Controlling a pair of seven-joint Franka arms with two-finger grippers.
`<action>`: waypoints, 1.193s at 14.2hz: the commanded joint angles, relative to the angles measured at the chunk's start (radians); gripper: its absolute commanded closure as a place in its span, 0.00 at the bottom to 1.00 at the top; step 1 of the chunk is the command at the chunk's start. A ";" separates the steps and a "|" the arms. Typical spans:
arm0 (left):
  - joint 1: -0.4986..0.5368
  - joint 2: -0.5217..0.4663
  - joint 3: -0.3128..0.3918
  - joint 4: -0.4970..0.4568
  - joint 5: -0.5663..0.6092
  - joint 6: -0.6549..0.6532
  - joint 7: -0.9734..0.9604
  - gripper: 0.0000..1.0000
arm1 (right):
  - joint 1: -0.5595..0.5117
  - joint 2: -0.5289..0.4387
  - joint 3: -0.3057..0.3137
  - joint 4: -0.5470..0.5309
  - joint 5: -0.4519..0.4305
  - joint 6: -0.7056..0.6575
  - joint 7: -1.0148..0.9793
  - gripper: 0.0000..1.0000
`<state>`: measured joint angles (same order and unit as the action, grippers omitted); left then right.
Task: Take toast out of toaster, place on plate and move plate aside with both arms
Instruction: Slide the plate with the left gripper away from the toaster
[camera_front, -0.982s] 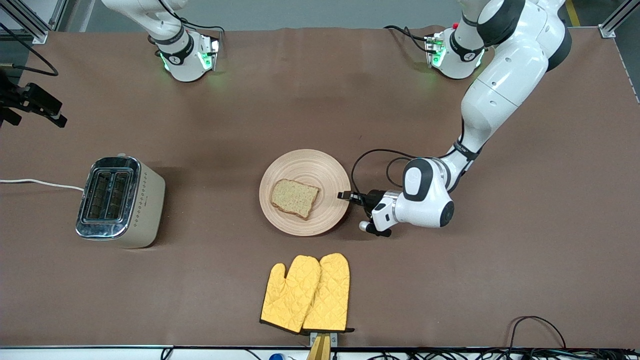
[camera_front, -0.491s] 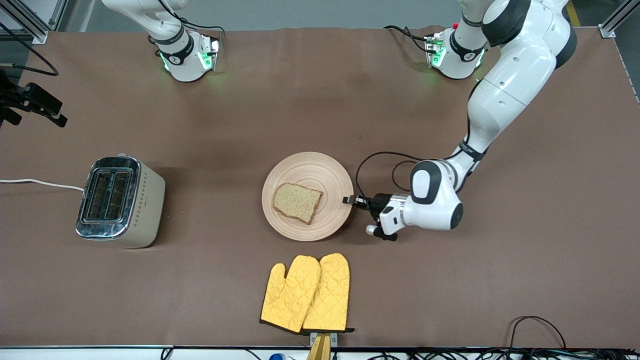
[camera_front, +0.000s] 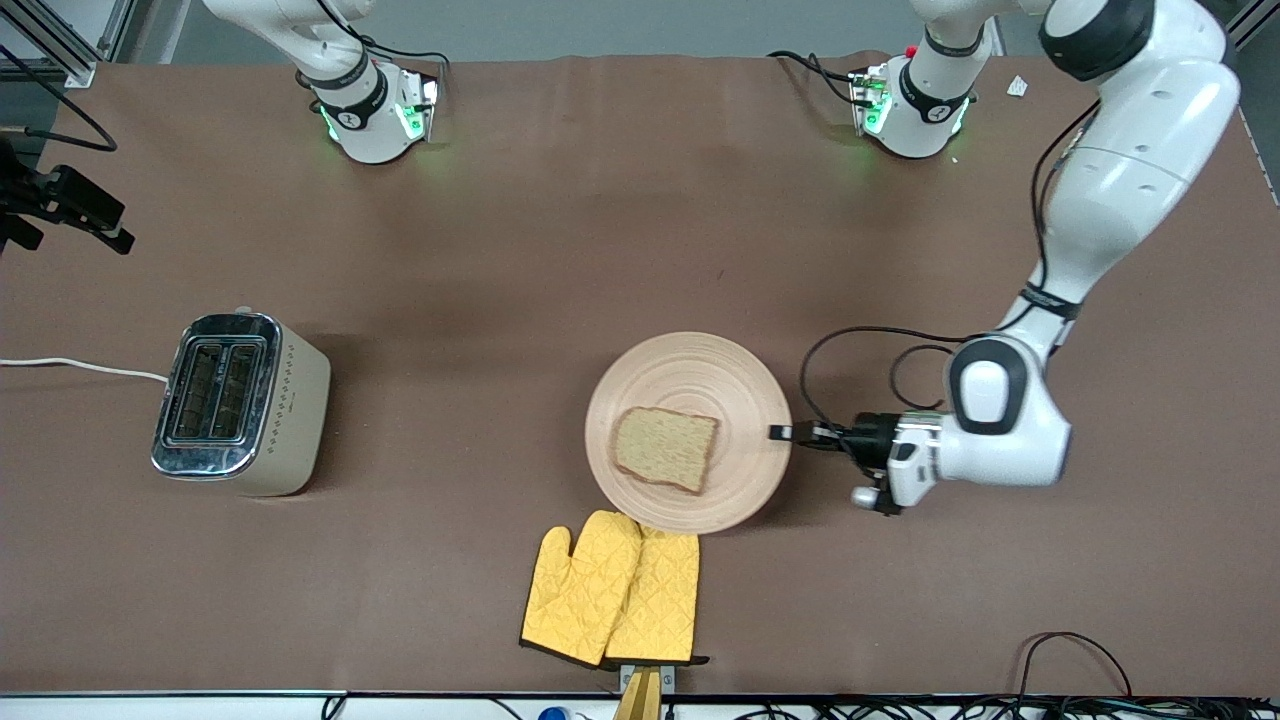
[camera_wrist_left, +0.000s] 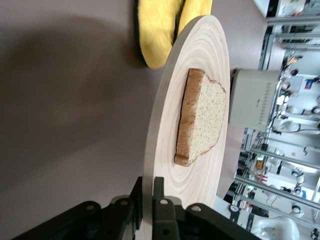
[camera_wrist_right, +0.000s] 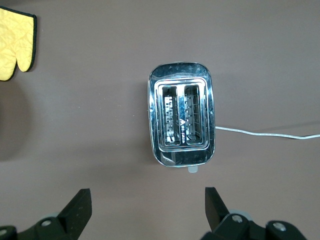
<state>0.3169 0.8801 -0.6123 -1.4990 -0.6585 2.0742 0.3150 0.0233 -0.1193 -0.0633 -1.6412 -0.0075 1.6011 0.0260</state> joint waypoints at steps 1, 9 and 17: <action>0.118 -0.010 -0.027 0.006 0.011 -0.069 0.033 1.00 | -0.013 -0.003 0.010 0.006 -0.012 -0.010 -0.014 0.00; 0.442 0.019 -0.020 0.025 0.227 -0.180 0.266 1.00 | -0.011 -0.003 0.010 0.004 -0.012 -0.012 -0.012 0.00; 0.516 0.074 0.072 0.014 0.254 -0.246 0.415 0.85 | -0.011 -0.003 0.011 0.004 -0.012 -0.012 -0.012 0.00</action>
<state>0.8413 0.9568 -0.5500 -1.4904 -0.4102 1.8552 0.7146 0.0233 -0.1193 -0.0629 -1.6410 -0.0075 1.5979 0.0256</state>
